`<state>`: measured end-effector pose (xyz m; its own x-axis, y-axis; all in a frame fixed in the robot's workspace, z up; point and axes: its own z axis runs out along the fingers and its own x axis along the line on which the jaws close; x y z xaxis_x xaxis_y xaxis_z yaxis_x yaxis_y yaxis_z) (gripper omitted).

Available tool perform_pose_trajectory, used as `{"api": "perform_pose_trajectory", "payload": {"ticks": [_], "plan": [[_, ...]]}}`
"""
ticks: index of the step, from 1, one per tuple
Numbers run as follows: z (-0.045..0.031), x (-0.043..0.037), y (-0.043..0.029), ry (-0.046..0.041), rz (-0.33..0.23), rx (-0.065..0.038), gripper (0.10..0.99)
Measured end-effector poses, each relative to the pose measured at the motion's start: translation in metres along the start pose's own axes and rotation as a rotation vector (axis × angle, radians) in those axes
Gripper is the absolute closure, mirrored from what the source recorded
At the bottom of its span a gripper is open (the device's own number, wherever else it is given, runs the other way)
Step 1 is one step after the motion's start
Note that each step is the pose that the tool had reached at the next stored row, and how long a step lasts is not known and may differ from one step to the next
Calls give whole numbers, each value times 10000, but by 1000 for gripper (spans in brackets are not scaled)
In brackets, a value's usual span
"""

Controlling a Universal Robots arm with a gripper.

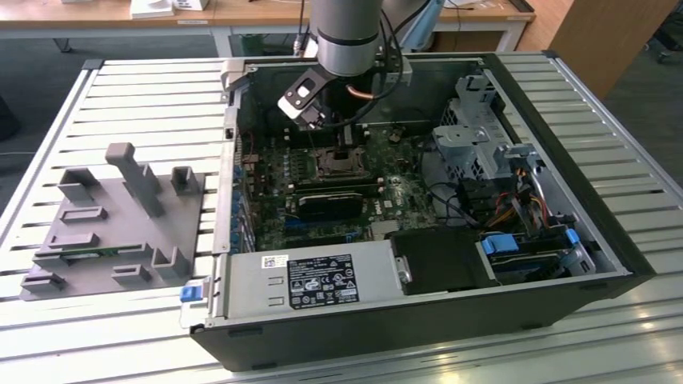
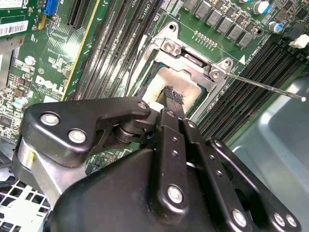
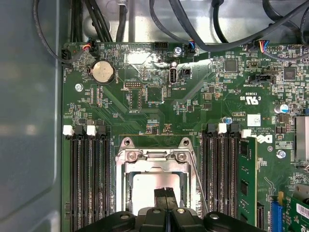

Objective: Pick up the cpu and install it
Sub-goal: 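Install the first cpu locking lever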

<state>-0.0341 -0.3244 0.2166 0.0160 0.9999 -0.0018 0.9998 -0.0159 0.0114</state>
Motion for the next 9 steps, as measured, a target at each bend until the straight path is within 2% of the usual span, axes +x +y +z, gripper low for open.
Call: {"api": "perform_pose_trajectory", "payload": {"ticks": [9], "plan": [[-27,0,0,1,1,0,980]]}}
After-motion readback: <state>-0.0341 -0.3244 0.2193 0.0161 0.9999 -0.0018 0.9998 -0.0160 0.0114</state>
